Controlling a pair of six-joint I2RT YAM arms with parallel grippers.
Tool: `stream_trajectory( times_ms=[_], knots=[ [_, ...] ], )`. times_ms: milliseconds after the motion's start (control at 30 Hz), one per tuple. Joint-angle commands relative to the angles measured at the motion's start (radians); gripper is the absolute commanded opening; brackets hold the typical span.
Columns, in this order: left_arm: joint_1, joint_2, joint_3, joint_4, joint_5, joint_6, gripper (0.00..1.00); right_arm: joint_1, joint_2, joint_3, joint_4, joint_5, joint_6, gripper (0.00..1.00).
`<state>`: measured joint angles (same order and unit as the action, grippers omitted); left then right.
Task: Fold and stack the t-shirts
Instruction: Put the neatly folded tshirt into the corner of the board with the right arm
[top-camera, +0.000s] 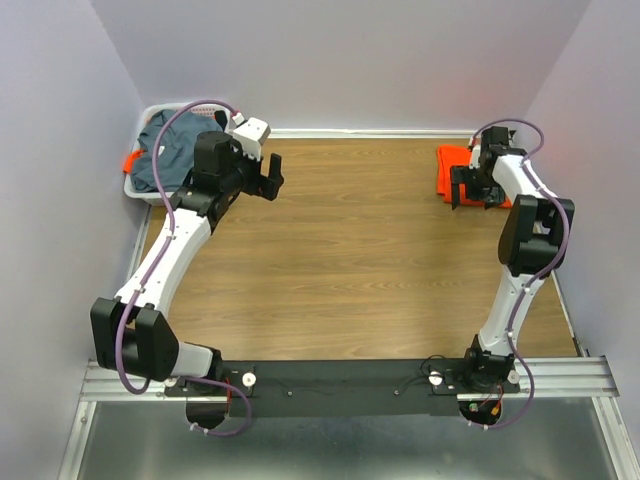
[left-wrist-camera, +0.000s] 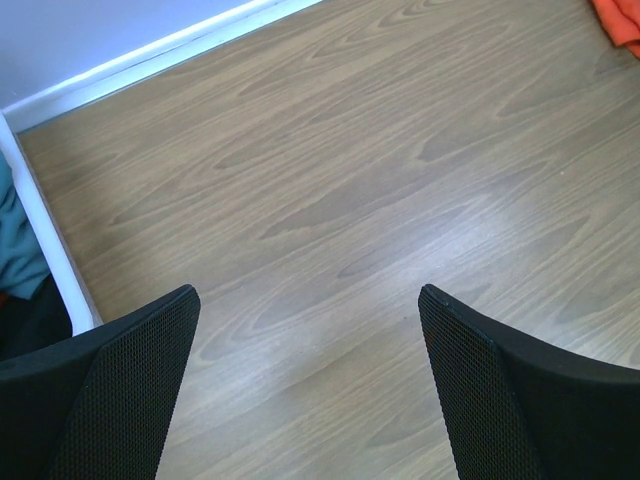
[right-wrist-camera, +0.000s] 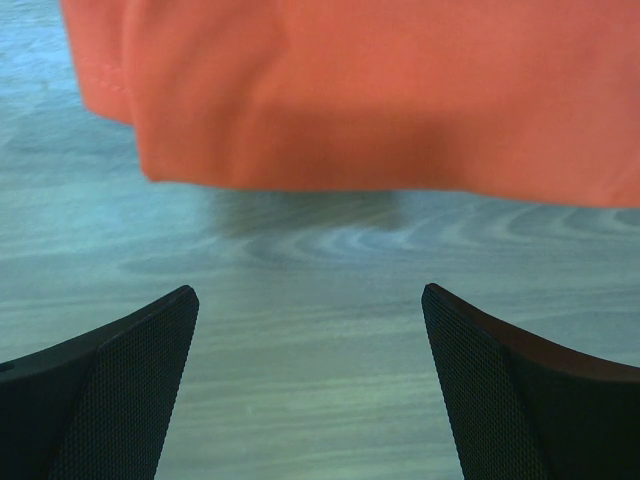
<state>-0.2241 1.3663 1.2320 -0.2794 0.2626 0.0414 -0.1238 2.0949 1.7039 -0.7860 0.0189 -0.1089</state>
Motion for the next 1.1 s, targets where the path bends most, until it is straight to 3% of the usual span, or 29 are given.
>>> stream_trajectory(
  times_ms=[0, 567, 1067],
  knots=[
    [0.012, 0.016, 0.014, -0.009, 0.013, 0.005, 0.98, -0.005, 0.047, -0.015, 0.071, 0.044, 0.034, 1.0],
    [0.026, 0.03, 0.014, -0.015, 0.03, 0.005, 0.98, -0.042, 0.191, 0.079, 0.085, 0.015, -0.14, 1.0],
    [0.029, 0.059, 0.02, -0.02, 0.049, 0.003, 0.98, -0.057, 0.304, 0.258, 0.083, -0.014, -0.183, 1.0]
  ],
)
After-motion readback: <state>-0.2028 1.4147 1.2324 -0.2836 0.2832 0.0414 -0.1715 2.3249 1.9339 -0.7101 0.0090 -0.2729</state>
